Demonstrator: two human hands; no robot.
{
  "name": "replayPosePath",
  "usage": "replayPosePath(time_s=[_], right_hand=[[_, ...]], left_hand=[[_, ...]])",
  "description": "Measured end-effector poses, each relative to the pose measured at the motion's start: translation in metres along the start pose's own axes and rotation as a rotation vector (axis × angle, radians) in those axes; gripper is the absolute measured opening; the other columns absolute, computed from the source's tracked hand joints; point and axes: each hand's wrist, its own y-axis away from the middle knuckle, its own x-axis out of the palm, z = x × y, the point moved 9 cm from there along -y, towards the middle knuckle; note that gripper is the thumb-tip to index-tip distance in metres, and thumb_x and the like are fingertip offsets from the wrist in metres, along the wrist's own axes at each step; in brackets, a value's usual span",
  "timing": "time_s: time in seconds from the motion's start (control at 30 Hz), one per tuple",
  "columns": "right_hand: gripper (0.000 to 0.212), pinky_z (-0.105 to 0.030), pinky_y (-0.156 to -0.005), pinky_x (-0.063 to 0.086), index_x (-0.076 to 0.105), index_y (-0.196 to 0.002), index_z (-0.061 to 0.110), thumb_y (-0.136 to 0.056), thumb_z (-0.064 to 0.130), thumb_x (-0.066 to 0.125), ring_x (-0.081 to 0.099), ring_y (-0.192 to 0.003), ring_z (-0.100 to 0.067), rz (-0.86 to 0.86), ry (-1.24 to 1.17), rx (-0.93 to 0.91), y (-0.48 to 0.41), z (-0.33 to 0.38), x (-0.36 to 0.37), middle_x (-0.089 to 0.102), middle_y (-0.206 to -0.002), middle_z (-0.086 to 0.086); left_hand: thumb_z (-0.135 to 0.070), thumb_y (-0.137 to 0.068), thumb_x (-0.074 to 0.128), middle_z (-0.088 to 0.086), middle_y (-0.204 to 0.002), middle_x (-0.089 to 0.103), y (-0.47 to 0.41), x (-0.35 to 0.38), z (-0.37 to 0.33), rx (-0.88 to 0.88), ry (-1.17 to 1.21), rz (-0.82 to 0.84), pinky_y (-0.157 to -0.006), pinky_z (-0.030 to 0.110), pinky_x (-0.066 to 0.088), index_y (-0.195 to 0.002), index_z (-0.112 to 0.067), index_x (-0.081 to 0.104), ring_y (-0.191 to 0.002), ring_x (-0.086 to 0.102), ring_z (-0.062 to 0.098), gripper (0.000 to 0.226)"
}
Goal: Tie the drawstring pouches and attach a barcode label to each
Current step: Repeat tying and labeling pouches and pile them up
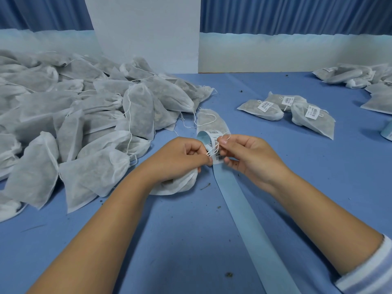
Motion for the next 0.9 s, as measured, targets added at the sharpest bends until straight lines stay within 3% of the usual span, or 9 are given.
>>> replayPosePath(time_s=[0.4,0.63,0.77,0.9], right_hand=[[0.019,-0.018,-0.061,0.052,0.066,-0.082,0.007,-0.097,0.016,0.057,0.059,-0.072,-0.007,-0.043,0.069,-0.052,0.001,0.006,-0.002,0.063,-0.075,0.001],[0.017,-0.02,-0.06,0.054,0.065,-0.091,0.009,-0.1,0.017,0.053,0.067,-0.075,-0.007,0.016,0.003,-0.018,0.0,-0.001,0.005,0.072,-0.084,0.0],[0.015,-0.019,-0.06,0.053,0.065,-0.088,0.007,-0.098,0.015,0.056,0.066,-0.072,-0.008,-0.021,-0.056,-0.061,-0.001,0.005,0.0,0.07,-0.08,-0.001],[0.012,-0.017,-0.062,0.053,0.064,-0.09,0.007,-0.097,0.013,0.056,0.066,-0.071,-0.009,-0.069,-0.067,-0.109,0.0,0.01,-0.007,0.07,-0.077,-0.002]], left_hand=[[-0.004,-0.088,0.064,-0.016,-0.049,0.047,0.005,0.0,-0.006,0.023,-0.051,0.057,-0.053,0.007,0.034,-0.056,-0.019,0.051,-0.048,0.042,-0.003,0.037],[-0.018,-0.088,0.07,-0.005,-0.065,0.058,0.003,-0.003,-0.001,0.0,-0.058,0.024,-0.064,0.017,0.04,-0.078,-0.007,0.069,-0.063,0.049,0.006,0.015],[-0.03,-0.08,0.079,0.006,-0.082,0.067,0.004,-0.004,-0.001,-0.01,-0.009,0.032,-0.075,0.026,0.044,-0.089,-0.011,0.072,-0.076,0.056,0.013,0.022],[-0.035,-0.079,0.078,-0.009,-0.094,0.076,0.007,-0.014,0.002,-0.035,-0.059,0.041,-0.08,0.015,0.049,-0.093,-0.025,0.075,-0.088,0.068,0.007,0.018]])
